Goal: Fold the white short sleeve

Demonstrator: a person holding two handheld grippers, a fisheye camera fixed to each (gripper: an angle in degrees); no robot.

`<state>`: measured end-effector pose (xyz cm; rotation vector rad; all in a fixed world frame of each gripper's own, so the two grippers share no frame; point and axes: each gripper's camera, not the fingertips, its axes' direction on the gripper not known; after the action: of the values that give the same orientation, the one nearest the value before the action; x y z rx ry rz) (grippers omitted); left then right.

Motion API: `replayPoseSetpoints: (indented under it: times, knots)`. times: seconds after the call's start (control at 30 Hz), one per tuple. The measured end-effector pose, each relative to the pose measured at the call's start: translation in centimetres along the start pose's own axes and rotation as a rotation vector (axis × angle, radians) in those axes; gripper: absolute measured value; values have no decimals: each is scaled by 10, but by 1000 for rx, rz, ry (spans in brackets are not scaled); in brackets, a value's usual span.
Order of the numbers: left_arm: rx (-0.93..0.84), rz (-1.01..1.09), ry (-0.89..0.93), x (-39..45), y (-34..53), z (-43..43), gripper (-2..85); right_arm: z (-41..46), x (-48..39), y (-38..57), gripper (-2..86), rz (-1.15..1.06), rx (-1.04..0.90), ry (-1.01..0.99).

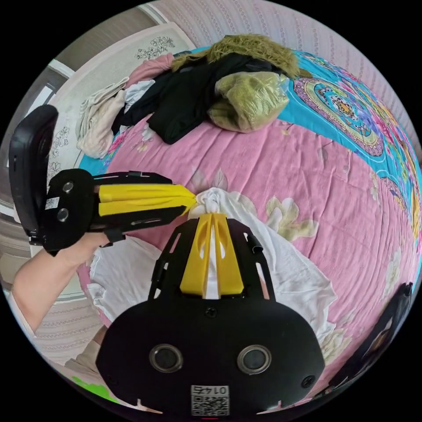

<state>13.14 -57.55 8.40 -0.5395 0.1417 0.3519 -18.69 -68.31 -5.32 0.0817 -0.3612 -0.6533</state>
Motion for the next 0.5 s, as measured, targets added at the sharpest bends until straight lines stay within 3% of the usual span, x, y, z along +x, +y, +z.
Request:
replayPoseSetpoints:
  times: [0.33, 0.4, 0.5]
  knots:
    - [99, -68, 63, -68, 38, -22, -7, -40, 18, 24, -2, 69, 220, -175]
    - [102, -77, 116, -79, 40, -22, -8, -54, 1, 37, -3, -29, 293, -323]
    - [119, -108, 214, -98, 40, -22, -8, -36, -38, 48, -2, -215, 144, -209]
